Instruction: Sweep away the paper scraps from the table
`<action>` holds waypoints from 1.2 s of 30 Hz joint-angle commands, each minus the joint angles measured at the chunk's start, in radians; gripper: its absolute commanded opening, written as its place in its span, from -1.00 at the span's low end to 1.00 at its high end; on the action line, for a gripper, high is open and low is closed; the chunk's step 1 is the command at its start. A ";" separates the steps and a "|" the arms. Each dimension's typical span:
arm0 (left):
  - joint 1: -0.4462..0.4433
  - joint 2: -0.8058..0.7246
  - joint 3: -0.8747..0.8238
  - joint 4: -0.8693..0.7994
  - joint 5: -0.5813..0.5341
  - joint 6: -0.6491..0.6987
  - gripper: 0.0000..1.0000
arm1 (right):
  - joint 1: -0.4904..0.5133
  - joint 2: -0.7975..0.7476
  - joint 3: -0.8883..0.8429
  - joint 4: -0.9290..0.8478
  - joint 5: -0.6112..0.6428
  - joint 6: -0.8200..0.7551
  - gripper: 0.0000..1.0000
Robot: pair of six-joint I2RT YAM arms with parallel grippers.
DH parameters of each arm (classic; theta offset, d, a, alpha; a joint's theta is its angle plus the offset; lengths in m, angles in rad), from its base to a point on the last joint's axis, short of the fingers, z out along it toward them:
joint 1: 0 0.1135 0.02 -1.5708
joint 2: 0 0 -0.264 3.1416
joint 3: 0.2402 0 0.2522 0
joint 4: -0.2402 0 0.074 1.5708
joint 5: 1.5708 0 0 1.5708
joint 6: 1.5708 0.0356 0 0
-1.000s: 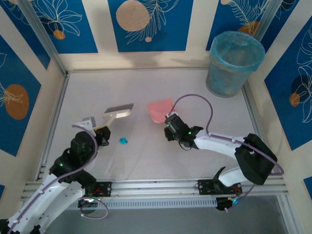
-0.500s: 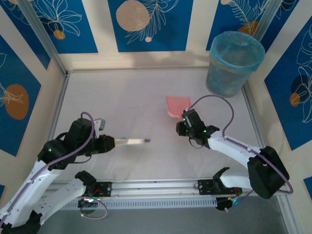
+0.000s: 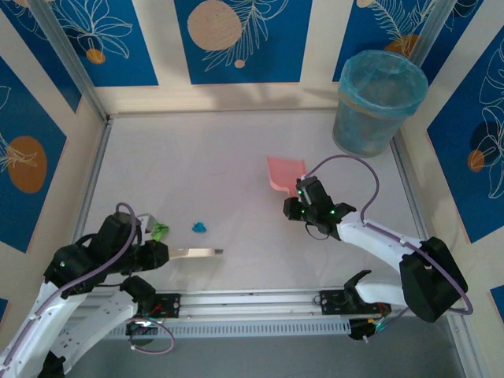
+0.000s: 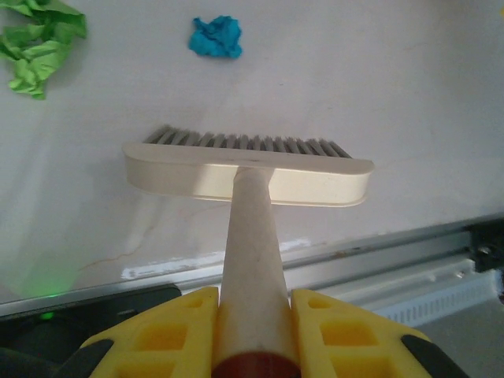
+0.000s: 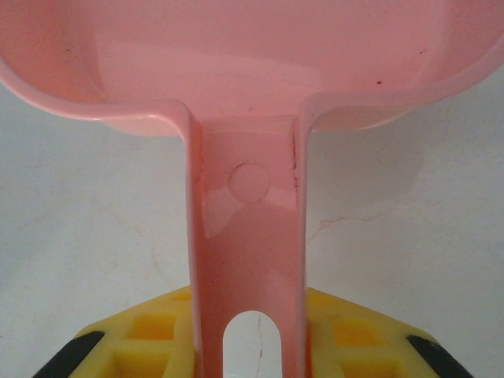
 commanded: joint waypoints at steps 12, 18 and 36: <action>-0.008 0.109 -0.120 0.343 -0.156 -0.024 -1.00 | -0.003 0.069 0.033 0.012 -0.042 -0.027 -1.00; -0.008 0.203 -0.160 0.556 -0.165 -0.003 -1.00 | -0.004 0.075 0.040 0.006 -0.037 -0.033 -1.00; -0.009 0.084 0.008 0.300 -0.327 0.001 -1.00 | -0.005 0.080 0.046 0.005 -0.052 -0.034 -1.00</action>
